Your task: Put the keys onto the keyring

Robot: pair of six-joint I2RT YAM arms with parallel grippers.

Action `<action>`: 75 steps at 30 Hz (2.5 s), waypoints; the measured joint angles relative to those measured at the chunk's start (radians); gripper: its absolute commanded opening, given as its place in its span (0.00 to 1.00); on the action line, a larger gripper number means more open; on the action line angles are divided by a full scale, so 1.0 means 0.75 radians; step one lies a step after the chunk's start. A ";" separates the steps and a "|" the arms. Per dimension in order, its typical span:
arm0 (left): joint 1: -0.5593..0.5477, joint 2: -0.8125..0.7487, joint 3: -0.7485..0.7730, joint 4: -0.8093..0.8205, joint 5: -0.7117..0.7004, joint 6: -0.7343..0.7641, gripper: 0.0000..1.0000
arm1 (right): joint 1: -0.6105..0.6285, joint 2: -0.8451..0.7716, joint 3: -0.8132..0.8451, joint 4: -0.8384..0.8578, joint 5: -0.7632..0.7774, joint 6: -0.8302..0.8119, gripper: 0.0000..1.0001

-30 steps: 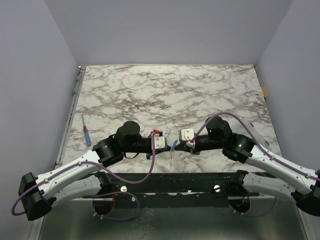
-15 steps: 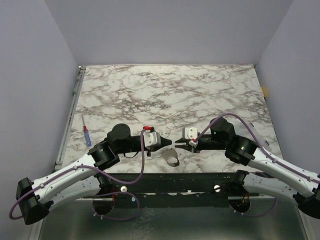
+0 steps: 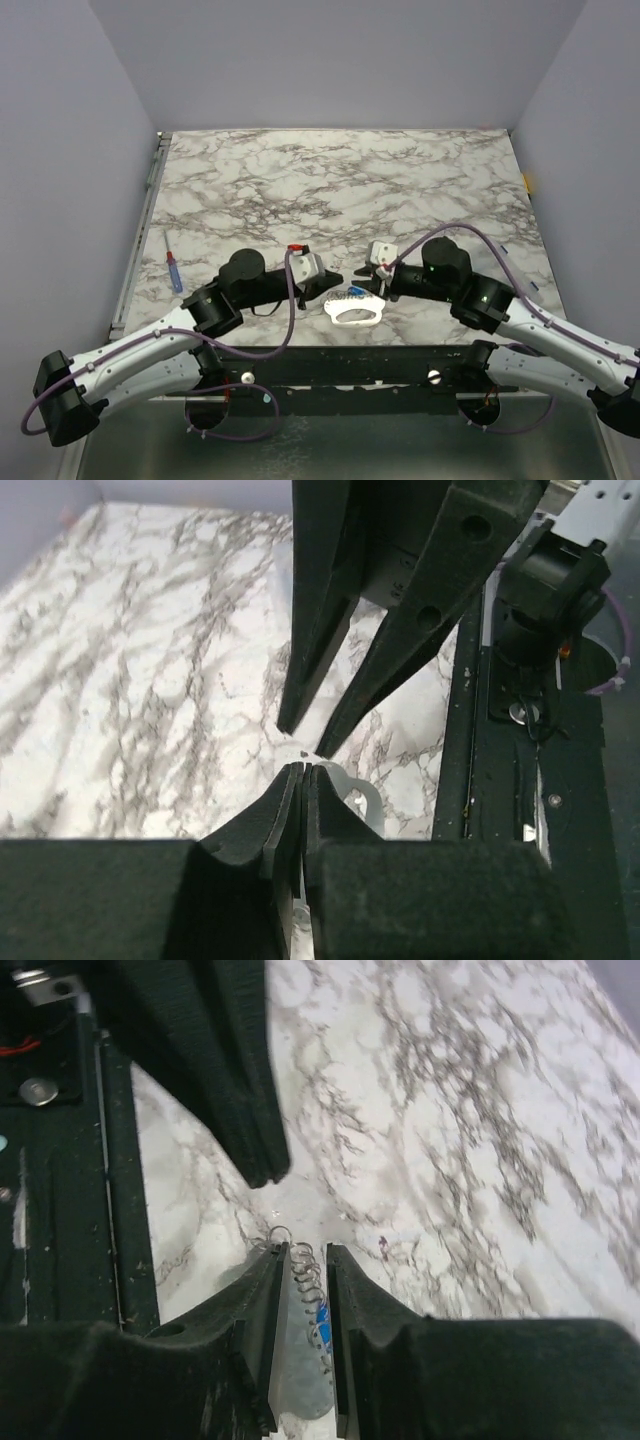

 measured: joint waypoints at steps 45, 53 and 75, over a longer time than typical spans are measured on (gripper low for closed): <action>0.001 0.575 0.133 -0.387 -0.787 -0.789 0.38 | -0.186 0.766 0.081 -0.209 0.583 1.107 0.01; 0.001 0.486 0.133 -0.328 -0.787 -0.704 0.51 | -0.186 0.332 -0.036 -0.021 0.506 0.916 0.01; 0.001 -0.079 0.107 -0.111 -0.247 -0.159 0.47 | -0.187 -0.122 -0.279 0.510 -0.309 0.541 0.01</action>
